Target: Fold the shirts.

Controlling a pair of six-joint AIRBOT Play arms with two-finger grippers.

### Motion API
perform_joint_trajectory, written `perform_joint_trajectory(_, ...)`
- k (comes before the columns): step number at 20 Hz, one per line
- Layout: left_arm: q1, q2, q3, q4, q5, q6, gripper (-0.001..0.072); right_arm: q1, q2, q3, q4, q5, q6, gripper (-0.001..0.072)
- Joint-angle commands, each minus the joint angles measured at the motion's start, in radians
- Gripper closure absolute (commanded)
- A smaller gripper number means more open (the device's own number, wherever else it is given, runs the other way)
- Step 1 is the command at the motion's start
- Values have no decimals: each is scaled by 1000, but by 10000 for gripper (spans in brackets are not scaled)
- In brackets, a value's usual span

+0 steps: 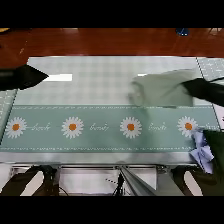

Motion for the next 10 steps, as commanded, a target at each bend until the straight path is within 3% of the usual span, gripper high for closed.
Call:
perform_joint_trajectory(1, -1, -49, 0, 0, -1, 0, 379, -286, 91, 109, -338, 286, 60, 681)
perform_joint_trajectory(10, -1, -183, 0, 0, 26, 23, 379, -682, 49, 114, -824, 525, 85, 681)
